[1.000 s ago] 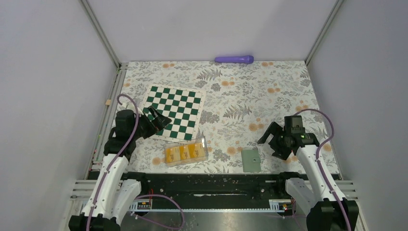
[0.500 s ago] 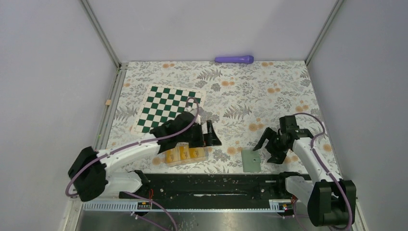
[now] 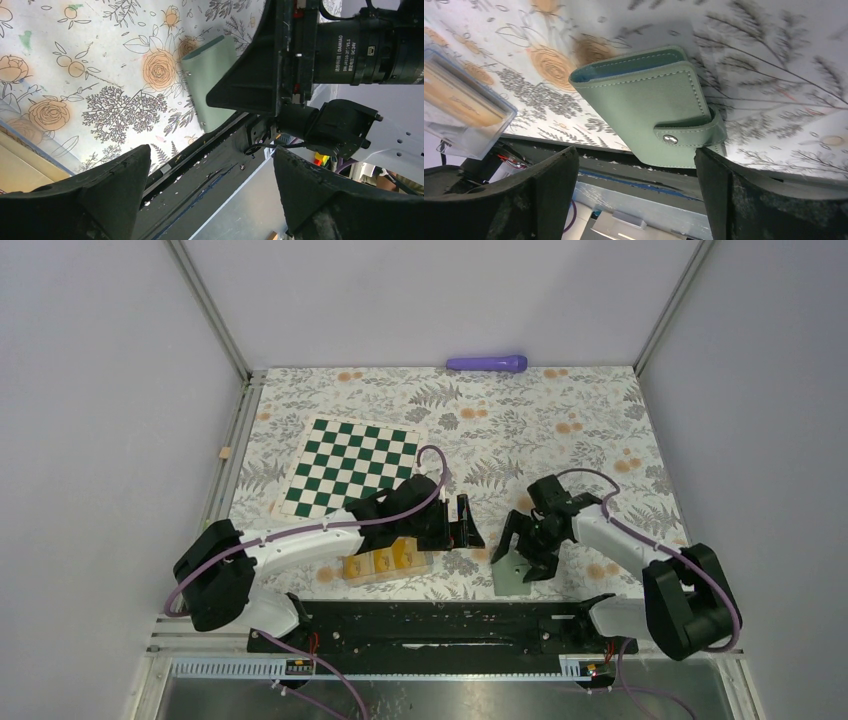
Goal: Put the credit cards into the card holder
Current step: Move the card holder to the center of the board.
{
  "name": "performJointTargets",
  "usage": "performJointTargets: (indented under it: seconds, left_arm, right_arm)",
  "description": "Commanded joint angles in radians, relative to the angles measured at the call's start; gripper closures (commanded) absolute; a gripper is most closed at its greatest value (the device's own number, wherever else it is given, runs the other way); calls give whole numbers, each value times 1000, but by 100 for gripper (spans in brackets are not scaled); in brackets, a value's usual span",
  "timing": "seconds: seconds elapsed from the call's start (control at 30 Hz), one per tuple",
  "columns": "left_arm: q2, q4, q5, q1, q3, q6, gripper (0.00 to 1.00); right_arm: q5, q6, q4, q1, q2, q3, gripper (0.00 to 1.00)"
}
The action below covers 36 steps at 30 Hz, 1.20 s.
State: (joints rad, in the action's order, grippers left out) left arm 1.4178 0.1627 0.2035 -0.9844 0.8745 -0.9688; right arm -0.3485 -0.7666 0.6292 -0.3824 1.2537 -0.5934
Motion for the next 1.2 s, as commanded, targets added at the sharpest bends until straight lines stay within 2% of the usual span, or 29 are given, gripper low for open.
performJointTargets:
  seconds: [0.0, 0.23, 0.37, 0.47, 0.63, 0.77, 0.87, 1.17]
  left_arm:
    - [-4, -45, -24, -2, 14, -17, 10]
    - [-10, -56, -20, -4, -4, -18, 11]
    - [19, -66, 1, -5, 14, -27, 12]
    - [58, -101, 20, -17, 21, -44, 14]
    - [137, -143, 61, -50, 37, -91, 20]
    - [164, -143, 32, -75, 17, -129, 23]
    - [177, -144, 22, -76, -11, -151, 25]
    - [282, -57, 7, -76, 58, -119, 26]
  right_arm:
    - [2, -11, -36, -42, 57, -92, 8]
    - [156, 46, 97, -41, -74, -120, 6]
    - [224, 30, 102, -34, -138, -66, 5]
    - [248, 42, 76, -22, -115, -28, 5]
    - [203, 74, 7, -18, 10, -12, 7]
    - [109, 61, -81, -19, 81, -9, 18]
    - [37, 23, -148, -35, 87, 7, 28]
    - [-6, -3, -131, -49, 27, 24, 35]
